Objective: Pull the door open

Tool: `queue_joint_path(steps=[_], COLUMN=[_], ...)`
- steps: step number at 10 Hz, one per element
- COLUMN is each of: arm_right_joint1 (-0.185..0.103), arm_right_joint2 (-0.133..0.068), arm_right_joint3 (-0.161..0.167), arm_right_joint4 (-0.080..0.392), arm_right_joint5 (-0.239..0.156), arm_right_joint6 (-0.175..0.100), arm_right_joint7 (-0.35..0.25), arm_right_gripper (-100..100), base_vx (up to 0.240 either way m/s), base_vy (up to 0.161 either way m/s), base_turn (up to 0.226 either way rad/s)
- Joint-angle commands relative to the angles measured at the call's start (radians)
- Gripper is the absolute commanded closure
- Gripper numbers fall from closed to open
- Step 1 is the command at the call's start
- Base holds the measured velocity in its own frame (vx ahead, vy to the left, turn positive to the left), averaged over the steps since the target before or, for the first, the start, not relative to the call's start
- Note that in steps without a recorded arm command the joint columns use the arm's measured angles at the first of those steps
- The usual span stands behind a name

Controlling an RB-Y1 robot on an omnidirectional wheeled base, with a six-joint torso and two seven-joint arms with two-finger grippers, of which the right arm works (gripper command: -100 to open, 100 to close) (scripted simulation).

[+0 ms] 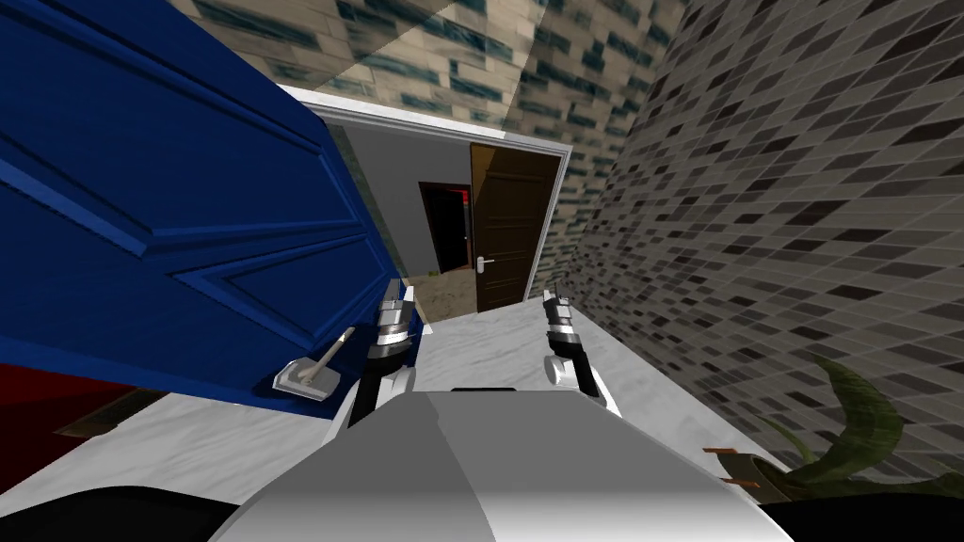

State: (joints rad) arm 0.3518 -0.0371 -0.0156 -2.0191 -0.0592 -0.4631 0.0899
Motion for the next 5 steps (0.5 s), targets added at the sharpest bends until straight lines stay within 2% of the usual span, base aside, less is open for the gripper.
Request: queue_joint_path(steps=[1,5], arm_right_joint1=[-0.021,-0.074], arm_right_joint2=[-0.005,-0.03], arm_right_joint3=[0.009,0.01], arm_right_joint4=[0.035,0.13], arm_right_joint5=[0.0,-0.011], arm_right_joint6=[0.011,0.02], arm_right_joint7=[-0.004,-0.023], arm_right_gripper=[-100,-100], base_vx=[0.147,0.105], base_vy=[0.02,0.011], base_turn=[0.075,0.073])
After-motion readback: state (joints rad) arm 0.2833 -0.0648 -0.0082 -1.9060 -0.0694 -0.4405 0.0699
